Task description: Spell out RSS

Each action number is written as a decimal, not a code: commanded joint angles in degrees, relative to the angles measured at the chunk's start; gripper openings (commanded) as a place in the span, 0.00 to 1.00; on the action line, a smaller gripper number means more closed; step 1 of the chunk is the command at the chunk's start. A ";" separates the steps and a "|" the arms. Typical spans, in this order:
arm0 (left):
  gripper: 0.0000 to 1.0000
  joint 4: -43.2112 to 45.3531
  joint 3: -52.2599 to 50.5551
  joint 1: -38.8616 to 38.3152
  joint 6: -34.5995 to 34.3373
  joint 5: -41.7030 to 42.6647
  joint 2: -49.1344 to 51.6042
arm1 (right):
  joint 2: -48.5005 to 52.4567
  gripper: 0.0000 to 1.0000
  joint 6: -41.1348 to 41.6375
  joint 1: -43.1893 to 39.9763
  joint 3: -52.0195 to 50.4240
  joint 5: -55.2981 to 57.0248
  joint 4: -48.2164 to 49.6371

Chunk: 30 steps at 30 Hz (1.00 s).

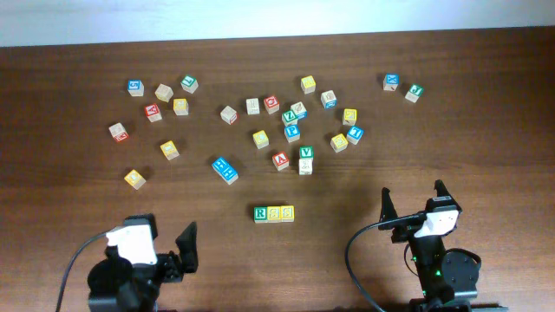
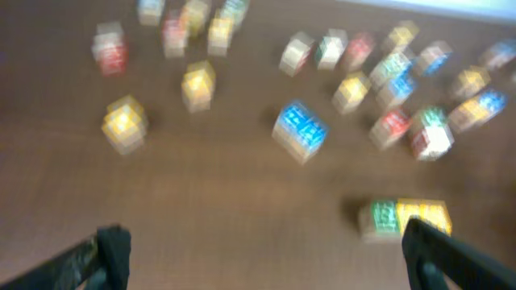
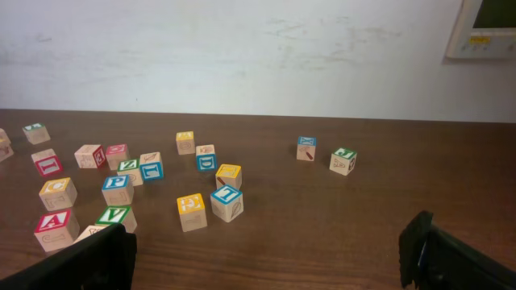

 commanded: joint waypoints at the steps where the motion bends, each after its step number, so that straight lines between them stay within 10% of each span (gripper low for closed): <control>1: 0.99 7.02 -7.78 1.01 6.62 5.53 -4.92 | -0.44 0.98 -0.35 0.11 -0.31 0.09 -0.35; 14: 0.99 49.00 -31.30 2.27 0.70 5.86 -13.55 | -0.44 0.98 -0.35 0.11 -0.31 0.09 -0.35; 30: 0.99 45.42 -31.80 2.25 5.68 2.45 -13.55 | -0.44 0.98 -0.35 0.11 -0.31 0.09 -0.35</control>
